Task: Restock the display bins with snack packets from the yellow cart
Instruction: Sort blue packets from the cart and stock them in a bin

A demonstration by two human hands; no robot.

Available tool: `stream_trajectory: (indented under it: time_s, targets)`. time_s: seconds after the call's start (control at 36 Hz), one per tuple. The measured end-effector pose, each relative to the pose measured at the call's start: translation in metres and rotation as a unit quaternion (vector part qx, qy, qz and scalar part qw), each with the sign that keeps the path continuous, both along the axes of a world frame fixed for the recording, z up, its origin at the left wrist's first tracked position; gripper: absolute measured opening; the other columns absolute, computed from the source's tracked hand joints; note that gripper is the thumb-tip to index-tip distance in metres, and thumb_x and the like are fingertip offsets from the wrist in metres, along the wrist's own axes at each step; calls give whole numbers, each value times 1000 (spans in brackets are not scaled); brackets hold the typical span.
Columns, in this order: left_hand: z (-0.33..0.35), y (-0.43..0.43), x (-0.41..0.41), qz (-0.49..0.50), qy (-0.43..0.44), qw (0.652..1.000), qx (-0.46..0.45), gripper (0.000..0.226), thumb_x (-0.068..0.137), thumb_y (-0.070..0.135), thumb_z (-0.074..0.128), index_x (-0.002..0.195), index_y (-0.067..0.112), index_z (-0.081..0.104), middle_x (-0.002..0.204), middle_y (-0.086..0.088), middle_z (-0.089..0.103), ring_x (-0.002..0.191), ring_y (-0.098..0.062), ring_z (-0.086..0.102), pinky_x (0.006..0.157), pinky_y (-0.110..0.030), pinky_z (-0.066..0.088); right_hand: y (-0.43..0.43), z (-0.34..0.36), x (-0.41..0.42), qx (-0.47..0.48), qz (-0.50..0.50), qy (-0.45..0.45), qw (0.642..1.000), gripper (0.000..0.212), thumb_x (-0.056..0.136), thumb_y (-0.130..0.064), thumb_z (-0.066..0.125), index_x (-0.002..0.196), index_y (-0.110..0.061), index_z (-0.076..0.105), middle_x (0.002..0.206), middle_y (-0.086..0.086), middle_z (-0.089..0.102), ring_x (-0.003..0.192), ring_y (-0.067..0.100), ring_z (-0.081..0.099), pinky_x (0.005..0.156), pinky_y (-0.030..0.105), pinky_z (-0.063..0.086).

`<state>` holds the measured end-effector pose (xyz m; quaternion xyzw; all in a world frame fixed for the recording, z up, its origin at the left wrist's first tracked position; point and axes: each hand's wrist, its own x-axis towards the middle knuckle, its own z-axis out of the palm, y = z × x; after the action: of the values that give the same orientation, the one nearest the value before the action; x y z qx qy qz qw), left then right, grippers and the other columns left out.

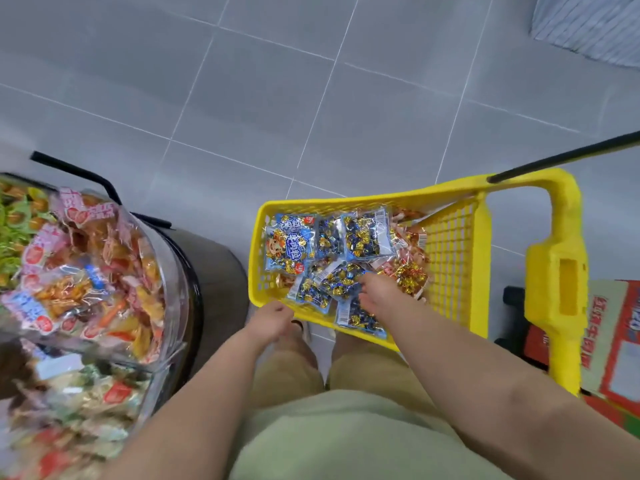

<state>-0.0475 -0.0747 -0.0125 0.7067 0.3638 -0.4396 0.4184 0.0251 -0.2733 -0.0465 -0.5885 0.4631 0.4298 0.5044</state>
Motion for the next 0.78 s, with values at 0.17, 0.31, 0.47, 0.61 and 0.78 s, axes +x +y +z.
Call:
stream_trajectory:
  time_s: [0.17, 0.31, 0.47, 0.61, 0.78]
  targets:
    - [-12, -4, -5, 3, 8, 1000, -24, 8, 95, 10, 47, 87, 7, 48, 85, -13, 47, 77, -18, 43, 55, -26, 30, 3, -24, 2, -19, -23, 19, 999, 45, 89, -22, 55, 129, -3, 49, 76, -1, 43, 71, 17, 49, 88, 35, 46]
    - [-21, 12, -5, 6, 33, 999, -5, 22, 97, 13, 44, 77, 12, 53, 76, -8, 55, 66, -20, 49, 55, -25, 34, 8, -44, -5, 0, -40, 32, 999, 46, 90, -28, 57, 129, -5, 50, 79, -2, 48, 89, 20, 51, 88, 35, 47]
    - [-23, 29, 0, 34, 47, 998, 5, 15, 96, 19, 47, 85, 12, 55, 77, -6, 59, 61, -17, 53, 57, -25, 38, 0, -49, -15, 10, -72, 17, 997, 49, 90, -20, 60, 133, -1, 45, 83, -1, 50, 83, 15, 55, 79, 30, 52]
    - [-18, 30, 11, 87, 49, 995, -22, 10, 96, 21, 51, 91, 13, 56, 78, -5, 60, 64, -18, 55, 59, -25, 41, -1, -25, -13, 24, -187, -7, 982, 74, 86, 3, 62, 147, -10, 22, 85, 11, 59, 75, 16, 59, 76, 29, 50]
    - [-7, 20, 34, 194, 63, 976, -80, 21, 100, 29, 47, 105, 10, 55, 82, -7, 58, 71, -20, 56, 59, -29, 43, -5, 19, -23, 113, -85, -7, 990, 36, 85, -4, 66, 117, -3, 49, 95, 9, 61, 91, 18, 61, 65, 27, 52]
